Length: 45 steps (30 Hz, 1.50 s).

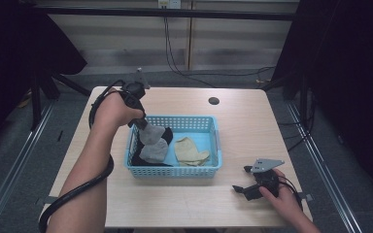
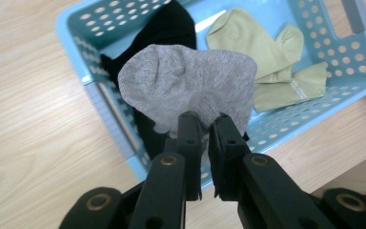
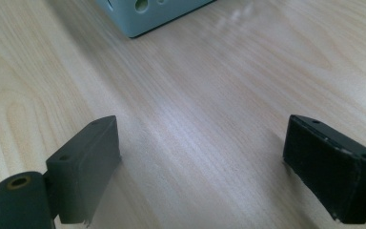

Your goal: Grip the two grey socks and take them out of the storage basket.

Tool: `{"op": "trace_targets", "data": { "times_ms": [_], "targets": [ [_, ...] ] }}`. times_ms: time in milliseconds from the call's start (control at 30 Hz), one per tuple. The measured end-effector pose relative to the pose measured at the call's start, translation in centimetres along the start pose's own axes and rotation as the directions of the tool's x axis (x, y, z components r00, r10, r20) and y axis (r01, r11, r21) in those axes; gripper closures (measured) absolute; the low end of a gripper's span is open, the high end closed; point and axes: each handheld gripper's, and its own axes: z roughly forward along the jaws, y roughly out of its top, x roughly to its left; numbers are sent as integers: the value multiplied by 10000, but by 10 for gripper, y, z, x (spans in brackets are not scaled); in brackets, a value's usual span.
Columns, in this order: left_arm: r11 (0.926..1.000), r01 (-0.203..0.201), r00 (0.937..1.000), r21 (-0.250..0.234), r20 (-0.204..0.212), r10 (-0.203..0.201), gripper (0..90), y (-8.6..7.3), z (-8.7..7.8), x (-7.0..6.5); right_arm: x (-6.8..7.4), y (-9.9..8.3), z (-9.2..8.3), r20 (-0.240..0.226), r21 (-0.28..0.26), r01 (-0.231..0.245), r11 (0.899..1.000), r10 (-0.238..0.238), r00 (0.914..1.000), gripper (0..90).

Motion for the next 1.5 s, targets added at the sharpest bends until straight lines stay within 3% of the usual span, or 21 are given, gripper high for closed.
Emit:
{"op": "trace_targets", "data": {
  "times_ms": [467,1100,1233,1500],
  "targets": [
    [9989,418,9986,-221,-326,-425,837,-19,-22,24,0,0,0,-13,-12,-4,10000,4,10000,117],
    [9899,1355,9890,-409,-543,-1376,836,-58,-28,65,0,0,0,-3,-1,-1,10000,1,10000,117],
    [9869,1560,9859,-415,-545,-1581,836,-67,-24,75,0,0,0,-13,-11,-3,10000,3,10000,117],
    [9808,1932,9798,-259,-474,-1943,835,-84,0,91,0,0,0,1,-28,-9,10000,9,10000,117]
  ]
}}
